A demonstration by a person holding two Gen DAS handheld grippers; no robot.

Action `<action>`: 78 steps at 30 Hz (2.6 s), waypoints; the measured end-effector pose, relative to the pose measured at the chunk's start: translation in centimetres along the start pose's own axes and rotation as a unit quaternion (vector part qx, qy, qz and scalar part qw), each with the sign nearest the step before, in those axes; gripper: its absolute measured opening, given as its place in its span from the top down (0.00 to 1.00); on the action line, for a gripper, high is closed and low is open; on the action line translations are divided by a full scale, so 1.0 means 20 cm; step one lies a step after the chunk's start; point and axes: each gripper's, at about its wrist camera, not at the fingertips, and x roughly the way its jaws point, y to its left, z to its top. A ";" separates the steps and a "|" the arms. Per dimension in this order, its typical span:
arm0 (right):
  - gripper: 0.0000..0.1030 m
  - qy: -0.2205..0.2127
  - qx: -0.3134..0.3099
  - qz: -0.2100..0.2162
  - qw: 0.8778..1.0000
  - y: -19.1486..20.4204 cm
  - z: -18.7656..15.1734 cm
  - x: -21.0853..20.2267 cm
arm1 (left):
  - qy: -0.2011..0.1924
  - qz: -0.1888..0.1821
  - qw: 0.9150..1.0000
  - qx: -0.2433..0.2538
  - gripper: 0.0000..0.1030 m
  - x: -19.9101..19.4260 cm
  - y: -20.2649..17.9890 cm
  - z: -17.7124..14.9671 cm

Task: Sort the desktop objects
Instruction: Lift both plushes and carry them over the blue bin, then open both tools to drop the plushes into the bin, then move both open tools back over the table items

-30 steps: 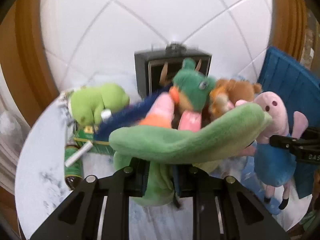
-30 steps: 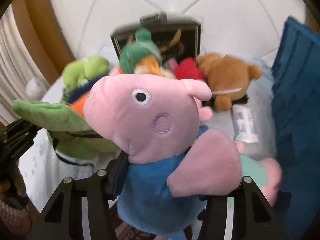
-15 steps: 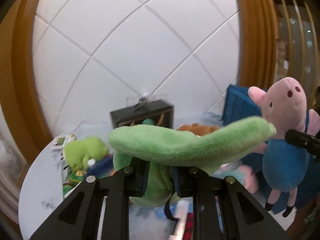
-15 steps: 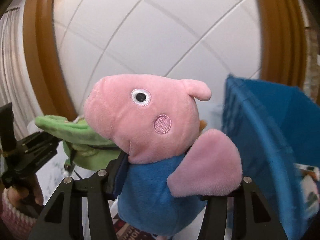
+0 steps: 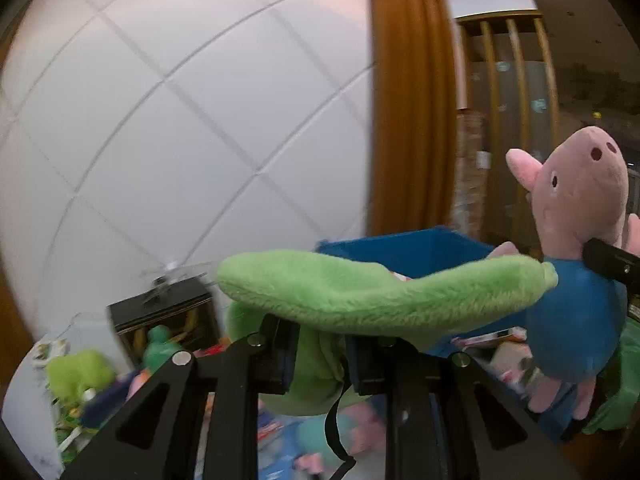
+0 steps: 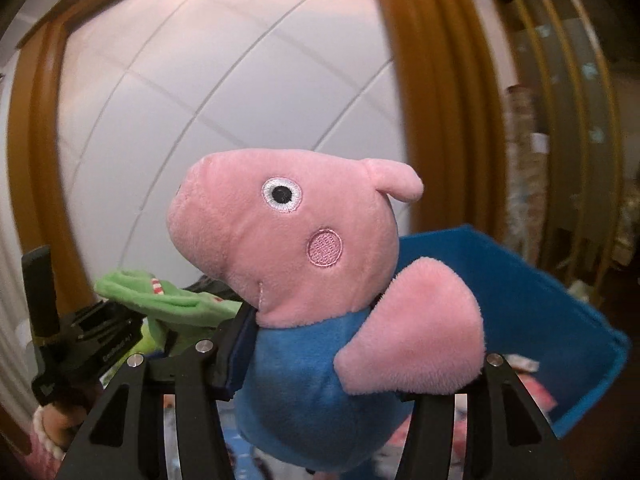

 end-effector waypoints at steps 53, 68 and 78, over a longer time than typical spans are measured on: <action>0.06 0.178 -0.016 -0.119 0.977 -1.13 -0.21 0.48 | 0.176 -0.035 0.968 0.176 0.27 0.72 -1.16 -0.12; 0.00 0.154 -0.024 -0.098 0.983 -0.94 -0.18 0.35 | 0.117 -0.018 0.983 0.137 0.19 0.45 -0.98 -0.10; 0.00 0.120 -0.062 -0.052 0.989 -0.50 -0.14 0.23 | 0.106 0.012 0.989 0.098 0.18 0.23 -0.66 -0.14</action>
